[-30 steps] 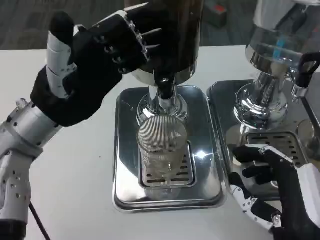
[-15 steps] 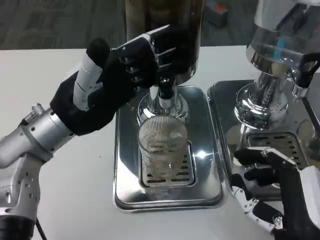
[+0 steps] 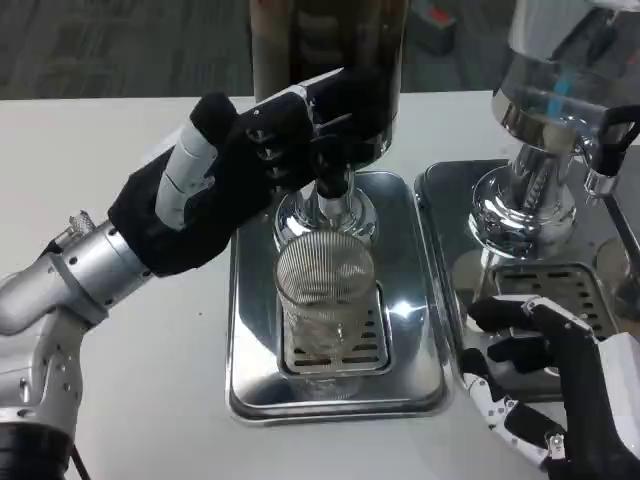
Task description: Grasp the cup under the faucet to collect the drink, then remove the cup.
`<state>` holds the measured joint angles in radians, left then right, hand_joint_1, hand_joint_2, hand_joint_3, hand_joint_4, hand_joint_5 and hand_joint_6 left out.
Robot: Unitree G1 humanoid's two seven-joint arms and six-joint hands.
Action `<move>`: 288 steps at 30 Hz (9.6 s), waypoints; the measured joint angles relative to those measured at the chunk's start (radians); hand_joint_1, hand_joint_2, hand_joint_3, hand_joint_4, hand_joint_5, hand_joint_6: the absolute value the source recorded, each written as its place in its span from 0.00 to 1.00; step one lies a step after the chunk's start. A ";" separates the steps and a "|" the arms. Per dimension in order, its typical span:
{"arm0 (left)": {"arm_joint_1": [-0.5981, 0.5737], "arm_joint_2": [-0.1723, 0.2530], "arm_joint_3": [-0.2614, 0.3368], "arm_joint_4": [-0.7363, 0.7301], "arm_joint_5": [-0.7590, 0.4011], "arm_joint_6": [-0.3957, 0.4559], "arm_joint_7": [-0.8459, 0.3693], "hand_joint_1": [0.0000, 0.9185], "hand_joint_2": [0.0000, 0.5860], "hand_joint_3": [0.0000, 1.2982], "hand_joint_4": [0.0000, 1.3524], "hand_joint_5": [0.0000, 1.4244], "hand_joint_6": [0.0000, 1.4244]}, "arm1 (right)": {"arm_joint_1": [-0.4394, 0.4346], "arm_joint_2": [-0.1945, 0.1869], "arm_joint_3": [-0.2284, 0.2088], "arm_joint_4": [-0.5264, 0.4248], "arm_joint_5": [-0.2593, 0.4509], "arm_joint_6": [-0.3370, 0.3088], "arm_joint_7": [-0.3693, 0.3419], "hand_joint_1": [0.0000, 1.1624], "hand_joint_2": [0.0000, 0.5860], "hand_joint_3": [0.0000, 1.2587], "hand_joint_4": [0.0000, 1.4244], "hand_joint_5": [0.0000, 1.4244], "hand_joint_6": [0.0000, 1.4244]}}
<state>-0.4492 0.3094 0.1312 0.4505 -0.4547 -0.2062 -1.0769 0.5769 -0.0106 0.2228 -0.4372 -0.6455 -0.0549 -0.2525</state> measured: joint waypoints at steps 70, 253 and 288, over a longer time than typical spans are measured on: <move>-0.065 0.102 -0.104 0.163 0.140 -0.371 -0.015 0.00 0.09 0.05 0.00 0.02 0.10 | -0.020 -0.005 -0.010 0.003 0.043 0.015 0.022 0.96 0.68 0.40 0.31 0.38 0.40; -0.103 0.211 -0.217 0.246 0.219 -0.620 0.138 0.00 0.10 0.03 0.00 0.03 0.13 | -0.516 -0.197 0.025 0.235 0.361 0.155 0.464 0.57 0.44 0.03 0.01 0.04 0.15; -0.113 0.191 -0.131 0.225 0.183 -0.580 0.072 0.00 0.13 0.03 0.00 0.03 0.15 | -0.519 -0.184 0.024 0.240 0.363 0.142 0.455 0.57 0.44 0.05 0.02 0.05 0.15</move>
<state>-0.5626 0.5003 0.0007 0.6756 -0.2713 -0.7858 -1.0047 0.0581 -0.1947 0.2468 -0.1975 -0.2827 0.0872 0.2028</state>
